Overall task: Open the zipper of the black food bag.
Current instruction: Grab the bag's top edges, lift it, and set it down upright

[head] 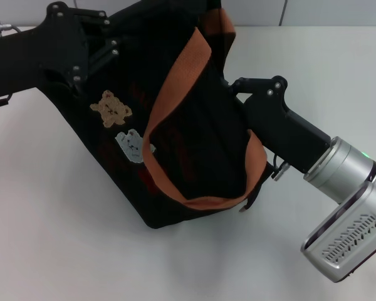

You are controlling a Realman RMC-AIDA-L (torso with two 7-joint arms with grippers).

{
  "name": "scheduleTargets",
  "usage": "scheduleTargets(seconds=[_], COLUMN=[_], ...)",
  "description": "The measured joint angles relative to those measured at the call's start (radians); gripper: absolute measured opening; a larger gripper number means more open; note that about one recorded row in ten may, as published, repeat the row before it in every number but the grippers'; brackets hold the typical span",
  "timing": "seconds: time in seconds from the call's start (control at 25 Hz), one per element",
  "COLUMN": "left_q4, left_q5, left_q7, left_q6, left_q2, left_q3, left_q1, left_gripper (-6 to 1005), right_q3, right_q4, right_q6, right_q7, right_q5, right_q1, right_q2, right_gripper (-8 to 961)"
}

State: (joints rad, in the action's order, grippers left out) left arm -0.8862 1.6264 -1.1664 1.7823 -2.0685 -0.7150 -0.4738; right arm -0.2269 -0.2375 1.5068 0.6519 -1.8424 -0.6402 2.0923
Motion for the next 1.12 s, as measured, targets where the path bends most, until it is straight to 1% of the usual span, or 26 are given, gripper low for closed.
scheduleTargets(seconds=[0.4, 0.84, 1.12], left_q4=[0.037, 0.104, 0.133], left_q5=[-0.014, -0.029, -0.03], left_q7=[0.013, 0.059, 0.079], left_q6=[-0.013, -0.04, -0.053], left_q2=[0.001, 0.004, 0.004], left_q3=[0.06, 0.155, 0.187], left_q1=[0.002, 0.009, 0.018], left_gripper=[105, 105, 104], right_q3=[-0.003, -0.005, -0.005], right_q4=[0.009, 0.014, 0.023], right_q6=[0.001, 0.003, 0.006], right_q7=[0.0, 0.001, 0.001], right_q5=[0.0, 0.0, 0.0], right_q1=[0.021, 0.05, 0.076], right_q2=[-0.001, -0.002, -0.002], right_gripper=[0, 0, 0])
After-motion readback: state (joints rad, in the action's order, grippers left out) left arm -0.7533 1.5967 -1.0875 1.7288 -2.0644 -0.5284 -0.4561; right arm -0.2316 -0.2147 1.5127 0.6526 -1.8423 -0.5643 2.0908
